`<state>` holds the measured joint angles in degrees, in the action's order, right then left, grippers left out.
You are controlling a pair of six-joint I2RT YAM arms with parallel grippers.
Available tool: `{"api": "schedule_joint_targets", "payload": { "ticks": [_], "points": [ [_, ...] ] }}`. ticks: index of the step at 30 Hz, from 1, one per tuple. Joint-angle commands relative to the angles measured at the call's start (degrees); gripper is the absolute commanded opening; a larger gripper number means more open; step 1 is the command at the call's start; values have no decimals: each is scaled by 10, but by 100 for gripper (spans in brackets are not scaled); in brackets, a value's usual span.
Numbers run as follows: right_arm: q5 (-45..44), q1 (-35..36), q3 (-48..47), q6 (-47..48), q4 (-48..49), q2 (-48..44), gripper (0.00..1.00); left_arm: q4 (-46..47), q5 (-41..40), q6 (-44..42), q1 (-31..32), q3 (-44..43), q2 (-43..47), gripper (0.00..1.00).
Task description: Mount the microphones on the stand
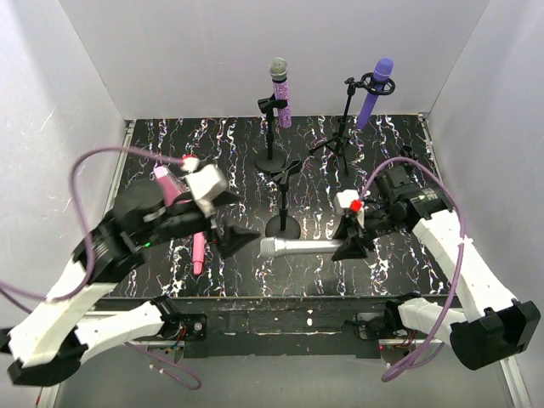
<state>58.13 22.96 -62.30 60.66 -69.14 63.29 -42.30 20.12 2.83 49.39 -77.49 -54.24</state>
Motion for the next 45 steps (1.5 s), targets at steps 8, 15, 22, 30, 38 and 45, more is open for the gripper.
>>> {"api": "schedule_joint_targets", "payload": {
  "ticks": [8,15,22,30,38,45],
  "points": [
    [223,-198,-288,142,-220,90,1,230,-231,-99,-2,210,137,98],
    [309,-222,-353,-14,-104,156,1,406,-157,-144,-2,312,126,98],
    [176,-203,-162,-448,470,68,1,552,-153,-175,-2,326,24,98],
    [181,-187,-151,-535,562,94,1,624,-167,-163,-21,315,-49,98],
    [175,-180,-109,-603,659,92,1,701,-116,-115,-65,328,-95,96],
    [164,-180,-91,-603,676,96,1,739,-57,-82,-78,312,-140,88]
  ]
}}
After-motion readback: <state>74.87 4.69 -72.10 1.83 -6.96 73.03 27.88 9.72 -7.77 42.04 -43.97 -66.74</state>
